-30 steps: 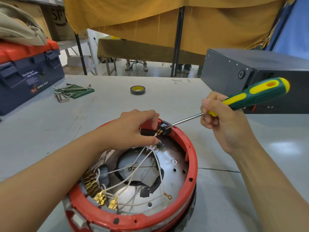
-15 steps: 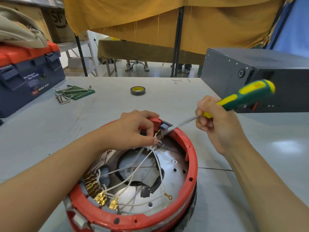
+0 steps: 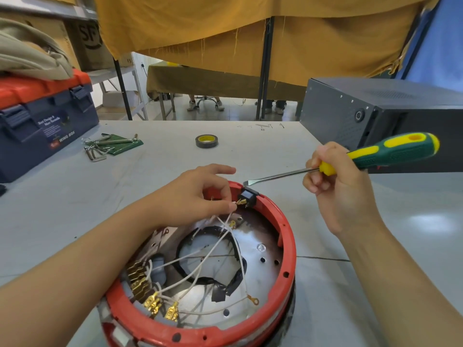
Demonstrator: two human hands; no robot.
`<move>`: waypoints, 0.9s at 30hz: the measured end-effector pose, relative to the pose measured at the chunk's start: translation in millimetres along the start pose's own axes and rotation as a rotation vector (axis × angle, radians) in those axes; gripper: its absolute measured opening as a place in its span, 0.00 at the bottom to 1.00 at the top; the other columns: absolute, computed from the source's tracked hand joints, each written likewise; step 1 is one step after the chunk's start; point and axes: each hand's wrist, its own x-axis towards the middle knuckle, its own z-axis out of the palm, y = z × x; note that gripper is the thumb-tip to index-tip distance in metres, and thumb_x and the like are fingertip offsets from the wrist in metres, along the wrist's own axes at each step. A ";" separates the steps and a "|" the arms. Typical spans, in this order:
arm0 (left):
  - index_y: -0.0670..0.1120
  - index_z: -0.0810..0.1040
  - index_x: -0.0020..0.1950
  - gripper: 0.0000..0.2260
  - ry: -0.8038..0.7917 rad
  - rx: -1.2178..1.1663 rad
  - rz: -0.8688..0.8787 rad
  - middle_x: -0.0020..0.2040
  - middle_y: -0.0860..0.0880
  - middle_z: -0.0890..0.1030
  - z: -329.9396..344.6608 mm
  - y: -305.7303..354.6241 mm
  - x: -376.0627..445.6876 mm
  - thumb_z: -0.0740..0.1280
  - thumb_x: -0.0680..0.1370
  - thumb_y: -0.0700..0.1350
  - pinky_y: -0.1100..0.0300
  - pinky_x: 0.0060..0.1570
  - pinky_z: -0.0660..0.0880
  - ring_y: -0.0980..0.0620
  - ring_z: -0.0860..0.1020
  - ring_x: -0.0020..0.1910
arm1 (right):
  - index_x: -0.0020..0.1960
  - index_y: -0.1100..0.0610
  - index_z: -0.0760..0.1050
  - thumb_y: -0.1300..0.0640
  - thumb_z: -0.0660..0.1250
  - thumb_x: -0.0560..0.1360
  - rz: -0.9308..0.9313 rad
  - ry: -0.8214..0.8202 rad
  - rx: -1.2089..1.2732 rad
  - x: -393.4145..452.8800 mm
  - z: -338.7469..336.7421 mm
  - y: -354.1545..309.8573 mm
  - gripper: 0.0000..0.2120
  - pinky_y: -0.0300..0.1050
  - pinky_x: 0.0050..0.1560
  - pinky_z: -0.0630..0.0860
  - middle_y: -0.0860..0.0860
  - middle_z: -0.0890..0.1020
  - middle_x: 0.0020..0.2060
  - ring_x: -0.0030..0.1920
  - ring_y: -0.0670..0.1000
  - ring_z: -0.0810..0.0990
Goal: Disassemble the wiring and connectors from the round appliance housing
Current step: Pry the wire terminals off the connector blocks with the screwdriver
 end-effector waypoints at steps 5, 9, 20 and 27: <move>0.50 0.82 0.36 0.05 0.152 -0.283 -0.016 0.56 0.60 0.79 -6.7 -1.9 0.8 0.74 0.71 0.49 0.67 0.57 0.68 0.63 0.76 0.56 | 0.28 0.51 0.74 0.57 0.68 0.73 -0.018 -0.026 -0.030 -6.8 3.7 7.4 0.15 0.38 0.30 0.72 0.46 0.73 0.27 0.26 0.44 0.70; 0.44 0.83 0.40 0.06 0.348 -0.537 -0.041 0.36 0.50 0.82 -11.4 -2.6 1.1 0.73 0.70 0.46 0.69 0.40 0.74 0.56 0.79 0.36 | 0.35 0.53 0.77 0.51 0.71 0.69 -0.027 -0.004 -0.120 -12.1 7.8 12.9 0.07 0.40 0.38 0.77 0.49 0.75 0.28 0.30 0.46 0.74; 0.45 0.82 0.39 0.02 0.564 -0.610 -0.131 0.32 0.47 0.82 -56.7 -12.2 -20.7 0.71 0.72 0.39 0.65 0.32 0.76 0.54 0.79 0.29 | 0.40 0.54 0.77 0.48 0.67 0.70 0.021 -0.265 -0.340 -29.6 24.9 15.0 0.09 0.37 0.40 0.79 0.56 0.85 0.35 0.34 0.54 0.84; 0.45 0.83 0.47 0.06 0.484 -0.447 -0.422 0.42 0.46 0.85 -78.9 -69.7 -81.0 0.69 0.74 0.36 0.66 0.36 0.78 0.52 0.83 0.38 | 0.38 0.54 0.77 0.63 0.67 0.75 -0.055 -0.264 -0.447 -33.5 27.0 21.6 0.08 0.32 0.27 0.75 0.53 0.84 0.32 0.31 0.49 0.82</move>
